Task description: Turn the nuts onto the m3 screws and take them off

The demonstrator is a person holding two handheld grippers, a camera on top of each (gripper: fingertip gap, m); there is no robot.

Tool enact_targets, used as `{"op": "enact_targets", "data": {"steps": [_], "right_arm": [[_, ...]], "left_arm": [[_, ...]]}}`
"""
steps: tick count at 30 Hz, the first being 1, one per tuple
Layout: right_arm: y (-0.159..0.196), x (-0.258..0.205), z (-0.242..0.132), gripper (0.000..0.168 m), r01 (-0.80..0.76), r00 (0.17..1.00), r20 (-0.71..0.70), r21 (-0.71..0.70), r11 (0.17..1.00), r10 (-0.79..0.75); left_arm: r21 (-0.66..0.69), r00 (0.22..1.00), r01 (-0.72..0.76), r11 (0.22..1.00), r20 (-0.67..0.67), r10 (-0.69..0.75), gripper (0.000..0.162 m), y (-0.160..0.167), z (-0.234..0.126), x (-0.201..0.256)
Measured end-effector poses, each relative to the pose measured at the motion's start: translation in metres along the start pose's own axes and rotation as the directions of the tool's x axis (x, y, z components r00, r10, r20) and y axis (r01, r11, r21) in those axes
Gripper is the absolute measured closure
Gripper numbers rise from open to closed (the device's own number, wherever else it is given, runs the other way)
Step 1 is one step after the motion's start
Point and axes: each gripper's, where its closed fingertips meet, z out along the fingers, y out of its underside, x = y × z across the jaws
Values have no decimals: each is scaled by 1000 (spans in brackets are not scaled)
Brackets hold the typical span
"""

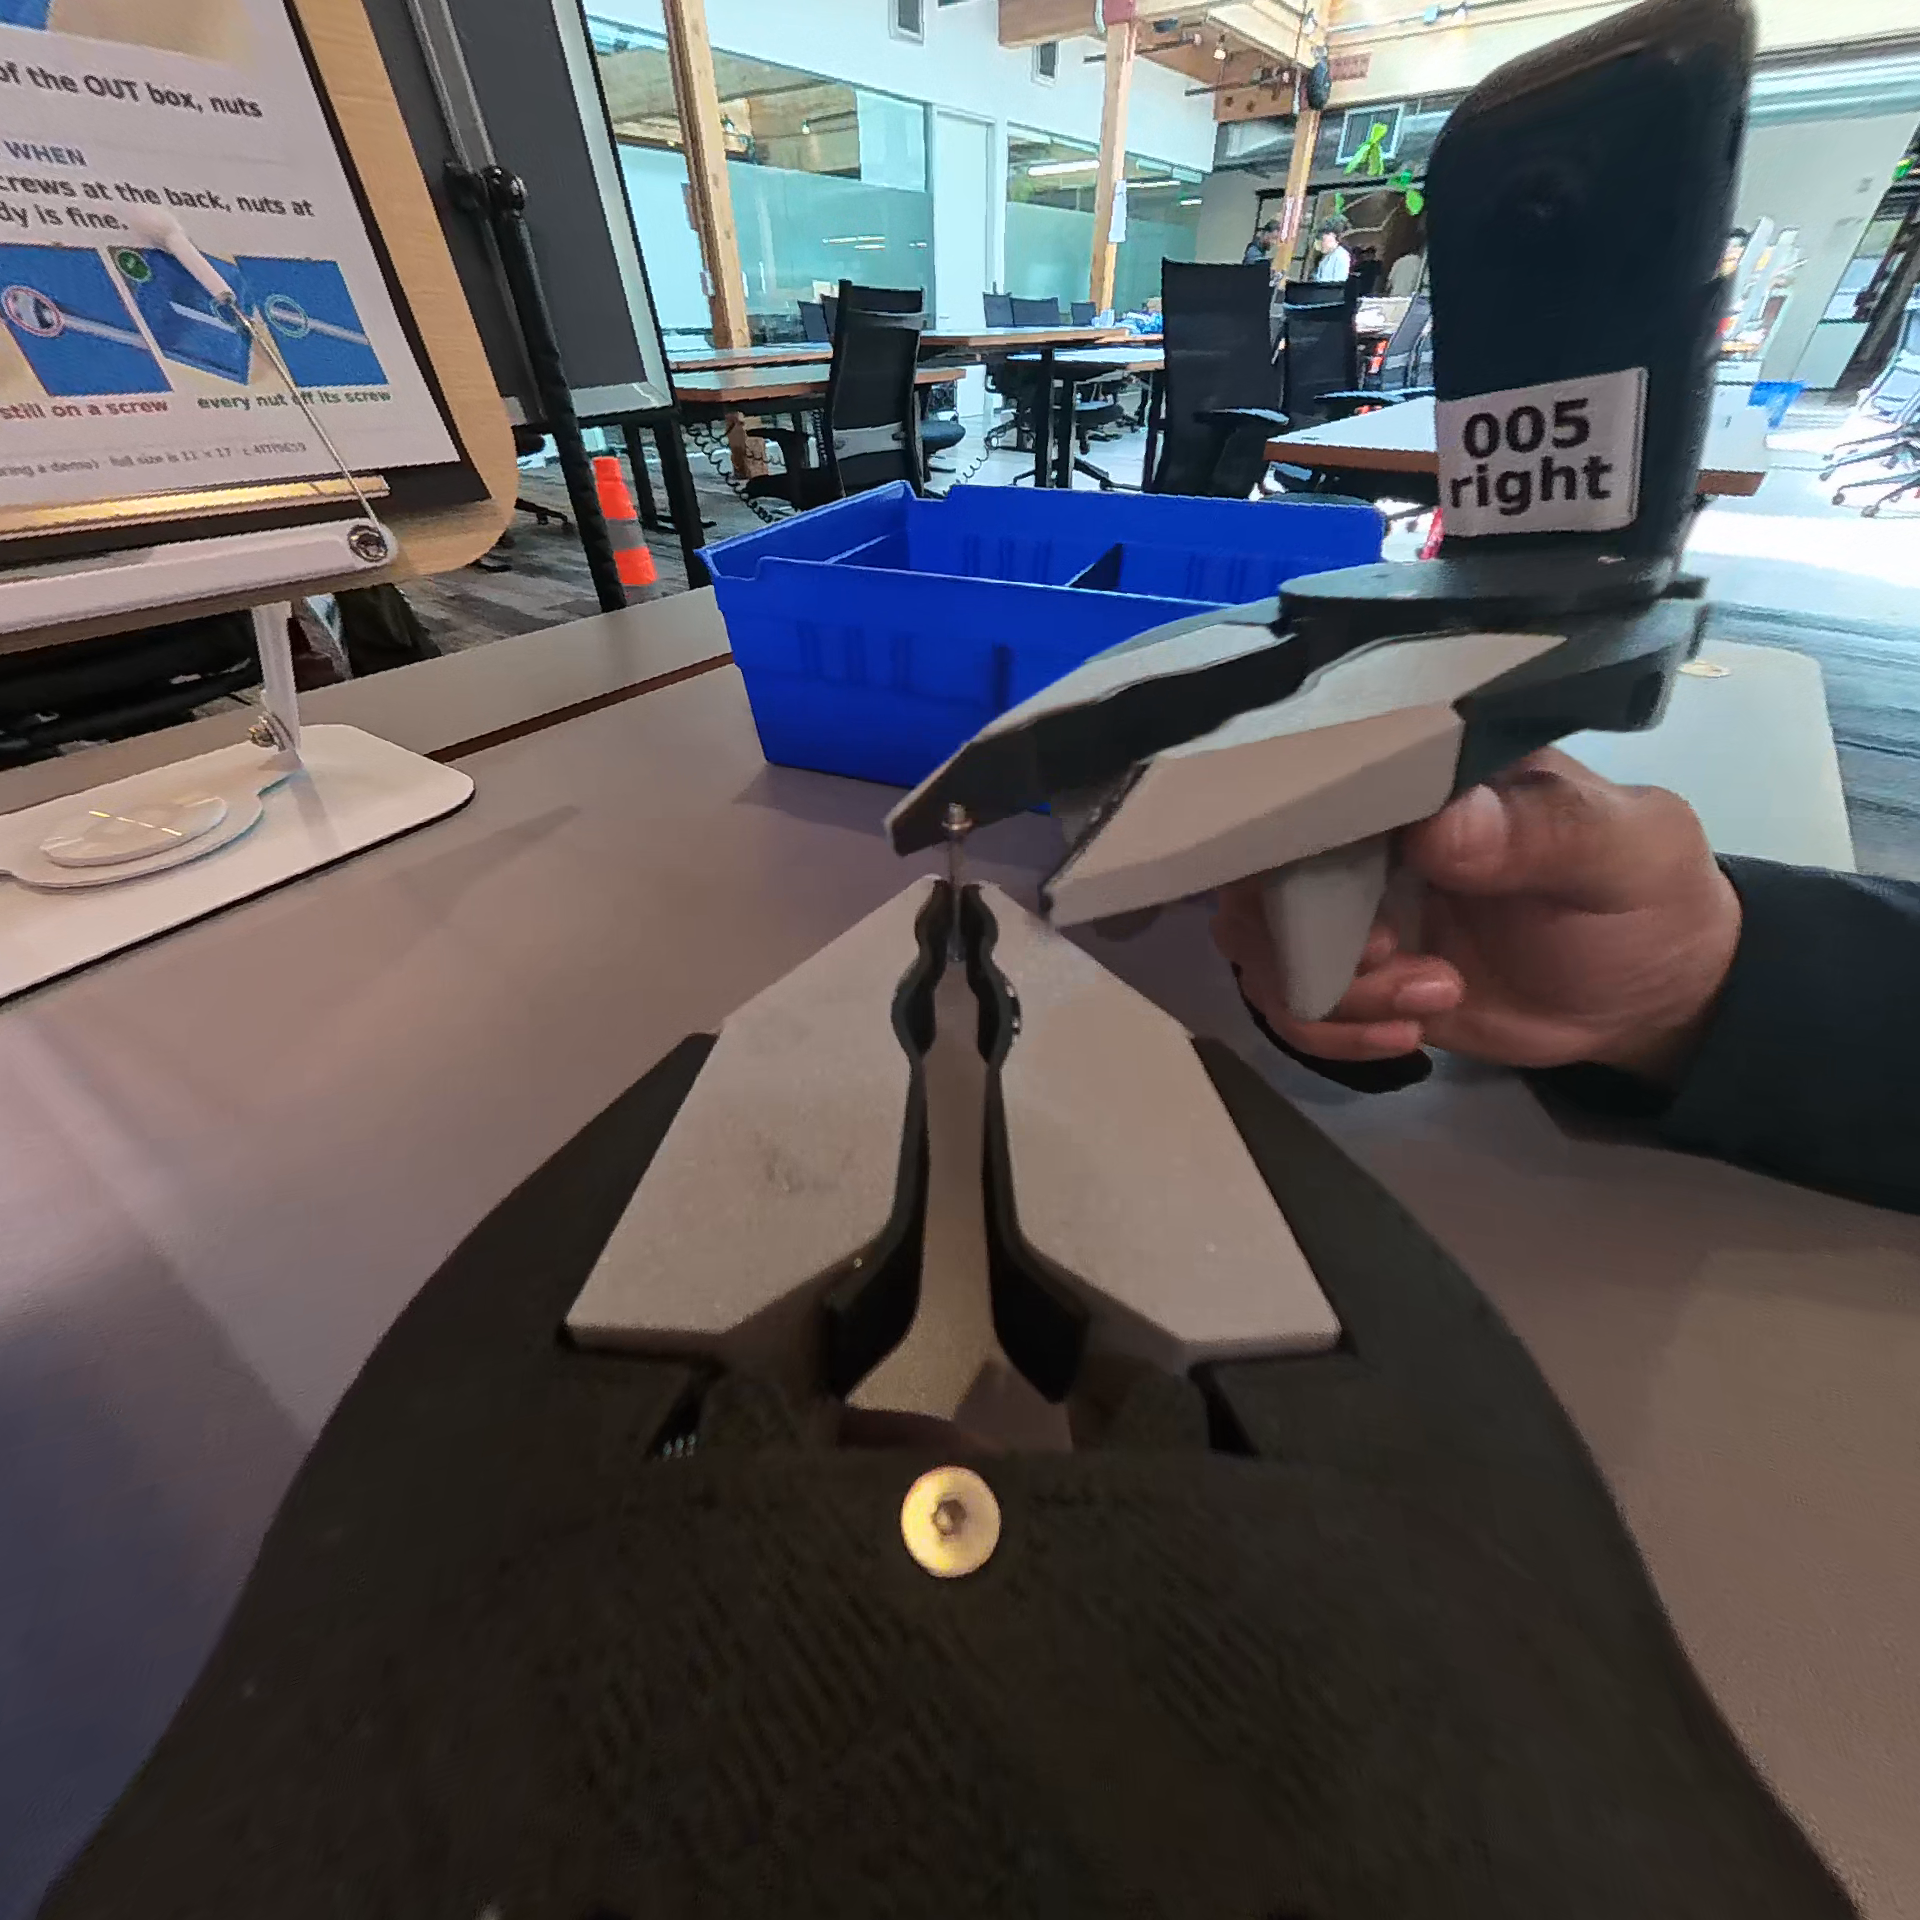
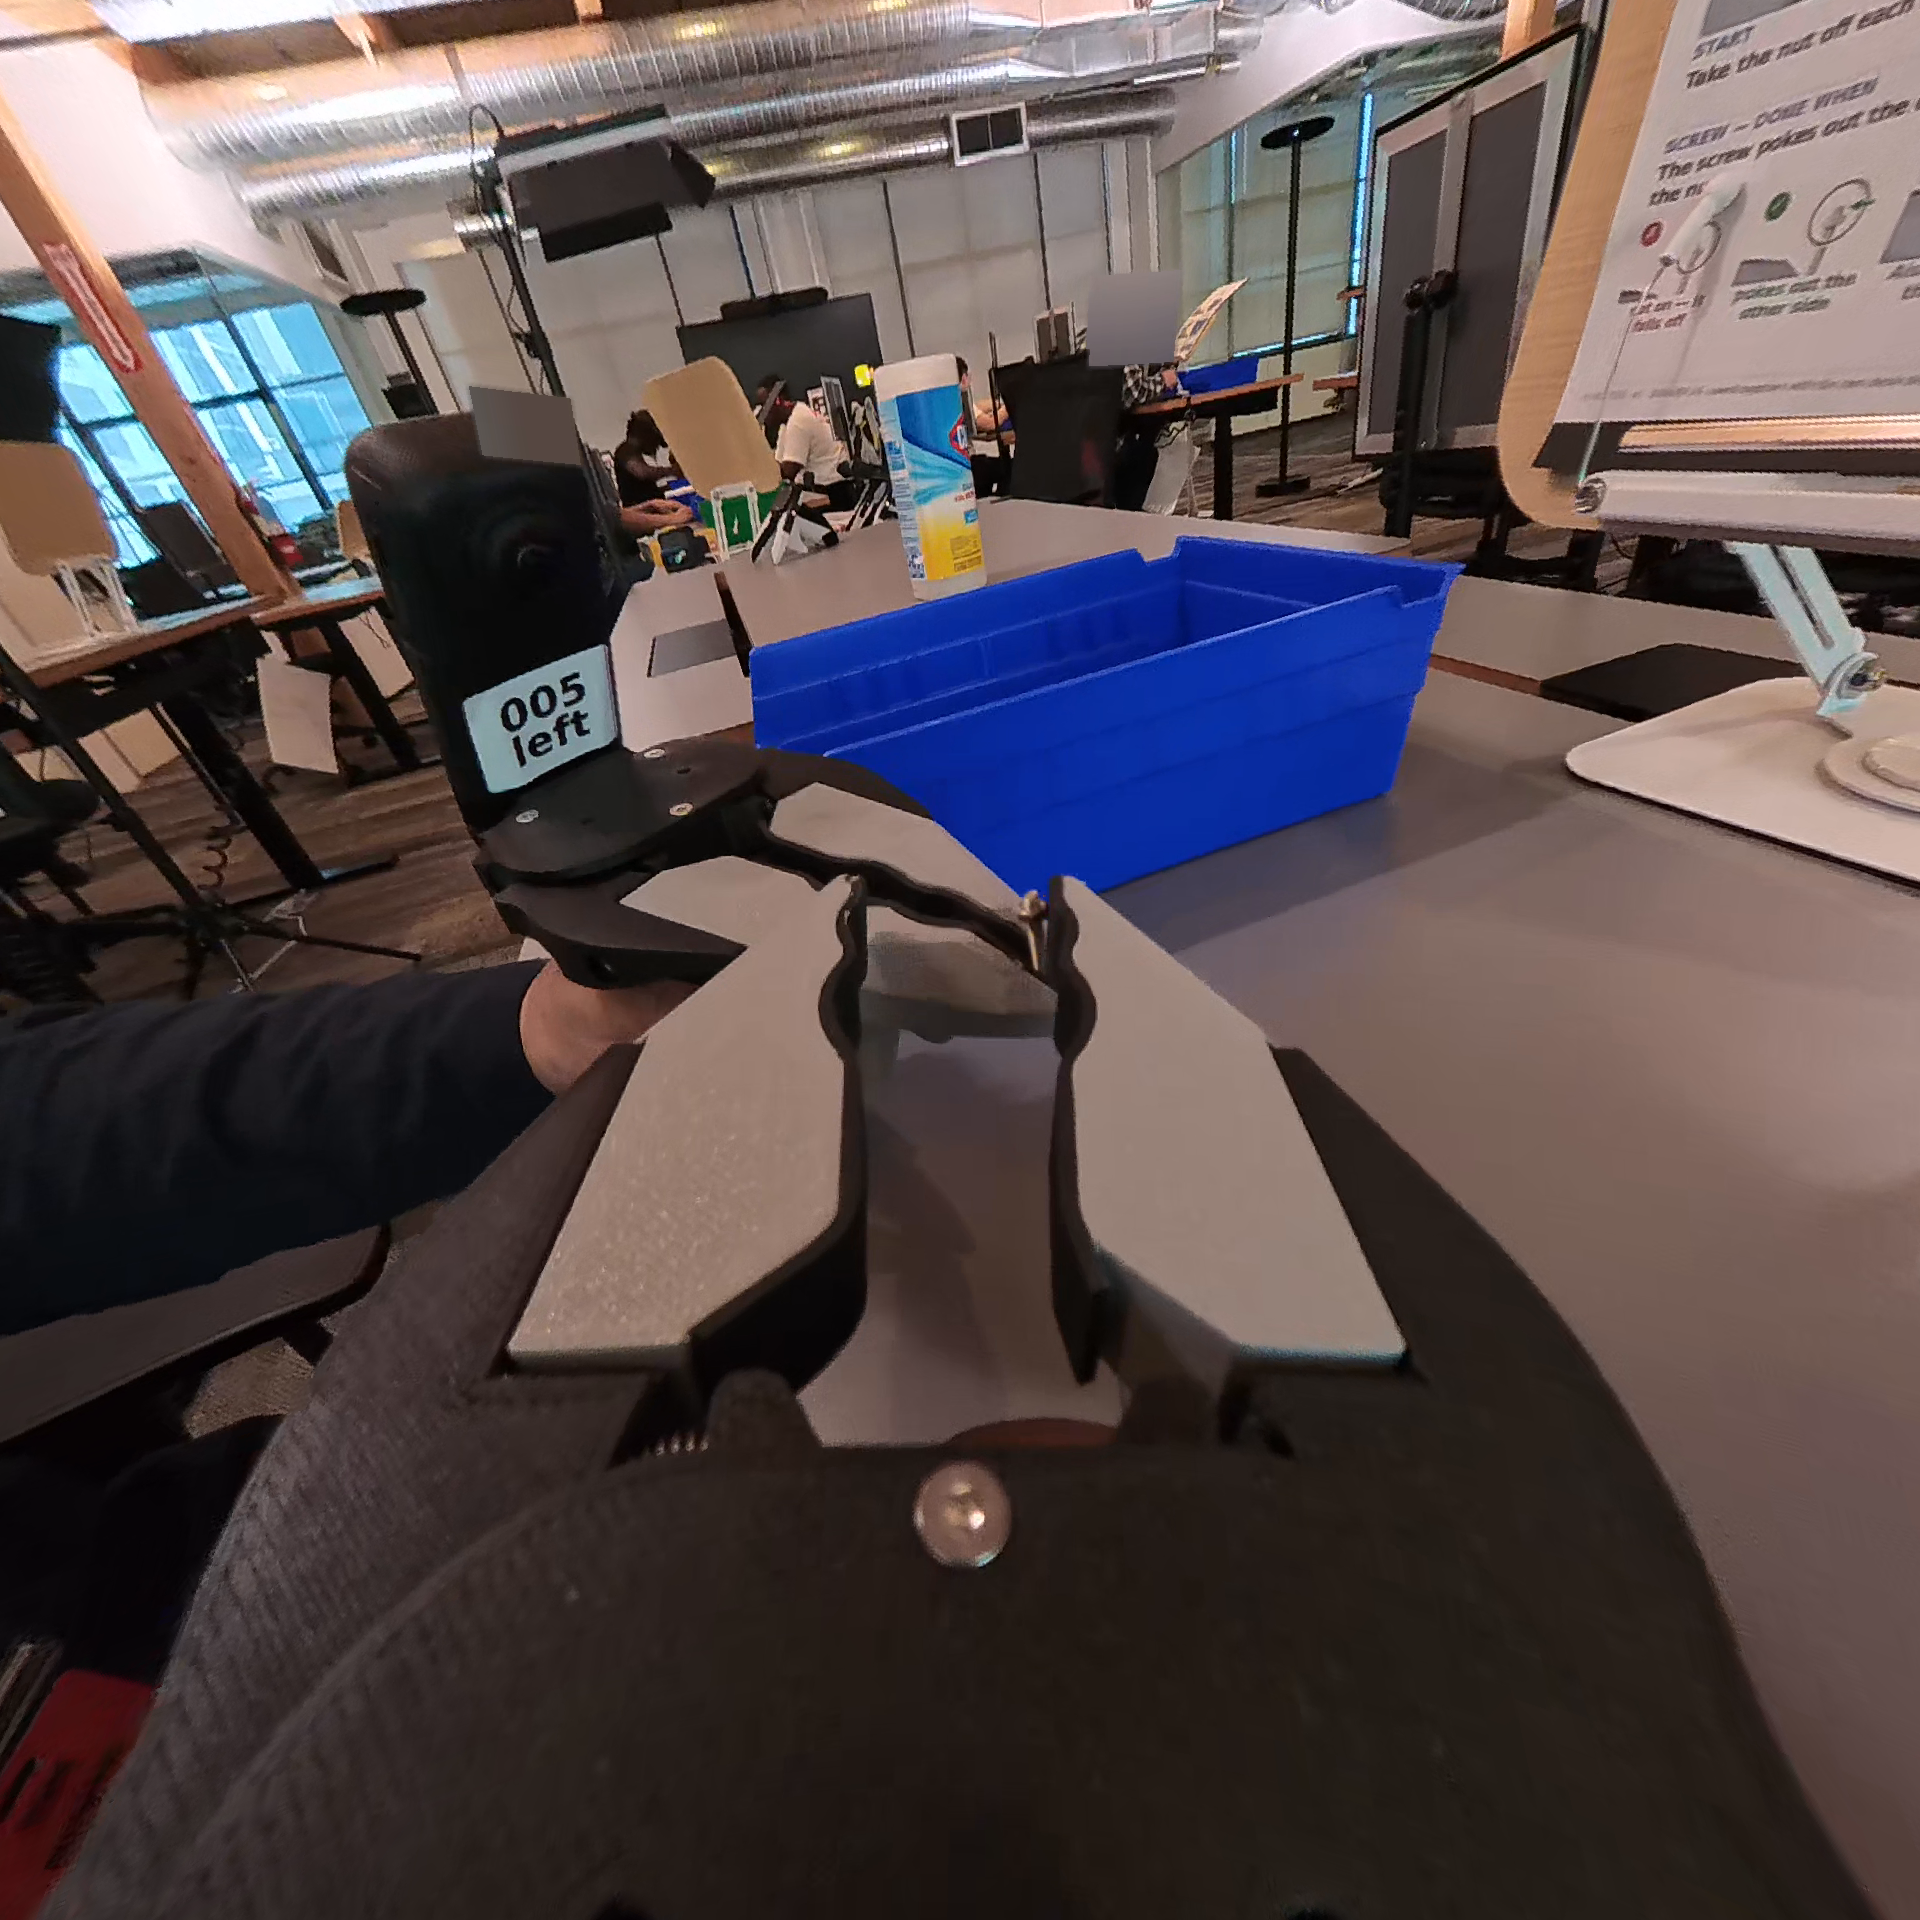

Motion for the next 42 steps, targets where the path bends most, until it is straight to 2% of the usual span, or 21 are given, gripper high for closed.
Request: {"op": "enact_targets", "data": {"steps": [4, 7, 10, 14, 24, 27, 33, 38, 42], "right_arm": [[3, -5, 5, 134, -13, 1000, 29, -3, 1000, 13], [3, 1, 3, 137, 9, 1000, -7, -14, 1000, -9], [-3, 9, -4, 139, -6, 999, -37, 17, 1000, 7], [-2, 15, -6, 139, 4, 997, -74, 7, 1000, -3], [3, -6, 6, 130, 21, 1000, 21, -9, 1000, -21], [-4, 1, 1, 135, 53, 998, -27, 10, 999, -53], [-15, 12, -13, 144, 23, 998, -63, 64, 998, -19], [-2, 13, -5, 147, 58, 994, -87, -12, 998, -59], [6, 14, -1, 164, 89, 990, -106, -64, 994, -95]], "left_arm": [[-13, 998, -20, 1000, -52, 19, 162, 2, 3, 12], [-20, 1000, -23, 1000, -11, 23, 162, 3, 3, 5], [-7, 999, 34, 999, 28, -34, 162, 2, 0, -8], [-1, 999, 40, 999, 33, -40, 162, 1, -1, -9], [-3, 1000, -18, 1000, -2, 18, 162, 0, 1, 3], [1, 1000, -13, 1000, 1, 13, 162, -1, 1, 2], [-6, 1000, 8, 1000, 25, -8, 162, 1, 0, -4], [-22, 1000, -8, 1000, 16, 9, 162, 3, 1, -1], [-30, 1000, -16, 999, 17, 17, 162, 4, 2, 0]]}}
